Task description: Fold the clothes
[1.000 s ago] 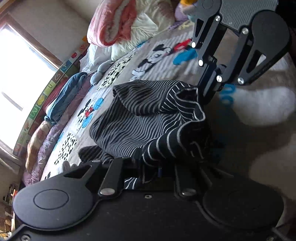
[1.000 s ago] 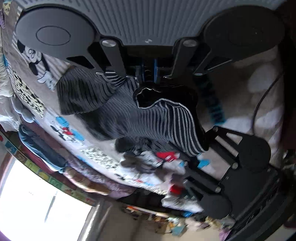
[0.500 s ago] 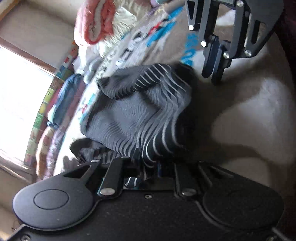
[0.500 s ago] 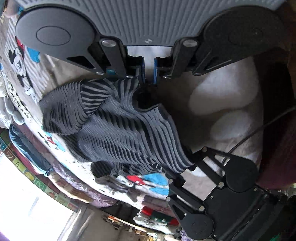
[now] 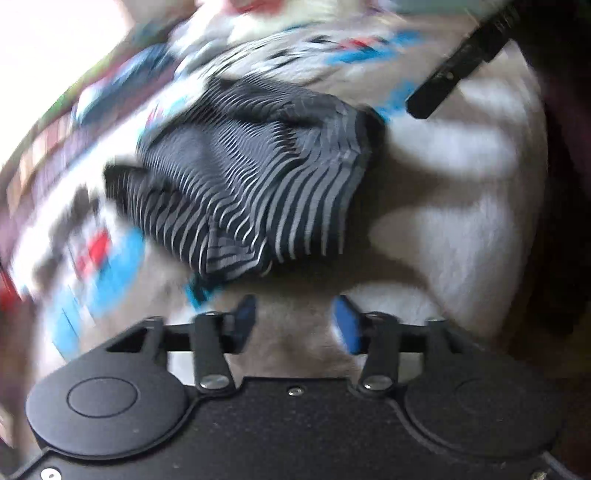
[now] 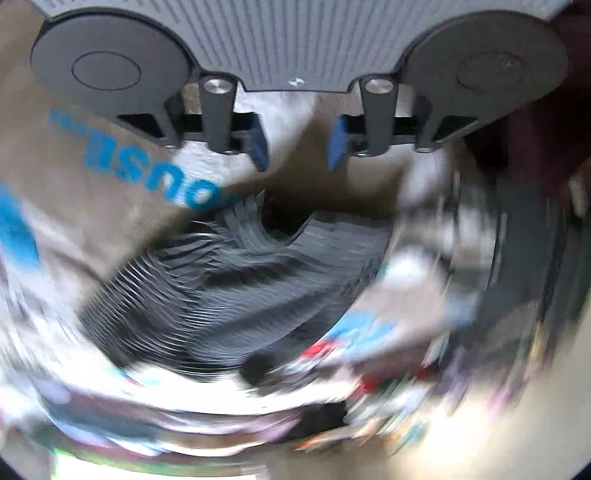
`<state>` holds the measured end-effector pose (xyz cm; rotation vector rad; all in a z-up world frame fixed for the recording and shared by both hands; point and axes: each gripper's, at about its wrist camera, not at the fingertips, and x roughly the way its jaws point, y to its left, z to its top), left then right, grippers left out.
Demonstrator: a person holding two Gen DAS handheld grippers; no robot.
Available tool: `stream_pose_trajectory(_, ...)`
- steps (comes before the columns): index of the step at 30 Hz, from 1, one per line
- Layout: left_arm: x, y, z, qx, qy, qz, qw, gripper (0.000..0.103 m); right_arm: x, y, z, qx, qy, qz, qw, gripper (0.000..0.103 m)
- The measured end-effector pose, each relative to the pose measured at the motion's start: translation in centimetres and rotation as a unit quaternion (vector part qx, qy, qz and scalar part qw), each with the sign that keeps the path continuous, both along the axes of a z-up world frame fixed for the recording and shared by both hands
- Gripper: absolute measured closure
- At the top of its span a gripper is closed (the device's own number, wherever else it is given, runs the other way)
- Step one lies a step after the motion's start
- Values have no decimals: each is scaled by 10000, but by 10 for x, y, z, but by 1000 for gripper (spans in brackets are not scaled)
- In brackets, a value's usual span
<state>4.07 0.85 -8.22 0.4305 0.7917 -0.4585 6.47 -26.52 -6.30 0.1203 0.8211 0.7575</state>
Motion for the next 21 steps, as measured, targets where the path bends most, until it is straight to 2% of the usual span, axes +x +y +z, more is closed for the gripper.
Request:
stream_pose_trajectory(1, 5, 11, 4, -566, 216, 347, 9976, 49, 6, -11, -5, 500, 290, -370, 9976, 56)
stream_pose_trajectory(2, 10, 23, 8, -1175, 430, 716, 9895, 49, 12, -22, -11, 998, 579, -738, 9906, 53)
stream_pose_trajectory(3, 15, 36, 9, -1838, 665, 1060, 9750, 49, 19, -33, -16, 1491, 865, -1103, 9788, 50)
stream_pose_trajectory(4, 19, 49, 7, -2519, 907, 1386, 9535, 49, 25, -44, -22, 1978, 1147, -1462, 9625, 46)
stream_pose_trajectory(6, 31, 68, -2, -3687, 1395, 1939, 8984, 49, 37, -62, -34, 2826, 1669, -2106, 9208, 44)
stream_pose_trajectory(7, 35, 74, -10, -4154, 1639, 2163, 8682, 49, 41, -61, -41, 3030, 1865, -2282, 9063, 44)
stream_pose_trajectory(8, 37, 75, -18, -4477, 1807, 2328, 8442, 49, 44, -58, -48, 3157, 2030, -2400, 8953, 44)
stream_pose_trajectory(11, 41, 71, -37, -4961, 2038, 2719, 7990, 49, 53, -42, -62, 3272, 2379, -2663, 8749, 45)
stream_pose_trajectory(12, 43, 70, -43, -5089, 2099, 2836, 7851, 50, 55, -35, -64, 3234, 2393, -2745, 8734, 46)
stream_pose_trajectory(14, 44, 62, -52, -5260, 2084, 3004, 7679, 54, 59, -26, -67, 3236, 2380, -2931, 8676, 54)
stream_pose_trajectory(15, 44, 58, -54, -5277, 2033, 3076, 7652, 59, 60, -22, -69, 3259, 2381, -3020, 8636, 58)
stream_pose_trajectory(16, 45, 55, -54, -5261, 1986, 3151, 7646, 77, 62, -19, -70, 3254, 2373, -3082, 8619, 67)
stream_pose_trajectory(17, 46, 54, -55, -5241, 1948, 3227, 7637, 85, 64, -16, -71, 3202, 2353, -3102, 8636, 77)
stream_pose_trajectory(19, 46, 53, -54, -5239, 1848, 3332, 7618, 91, 63, -12, -71, 3108, 2229, -3119, 8697, 87)
stream_pose_trajectory(20, 45, 54, -51, -5246, 1758, 3299, 7649, 92, 58, -13, -69, 3106, 2134, -3122, 8721, 89)
stream_pose_trajectory(21, 45, 54, -46, -5208, 1682, 3223, 7724, 92, 54, -15, -67, 3103, 2038, -3124, 8744, 90)
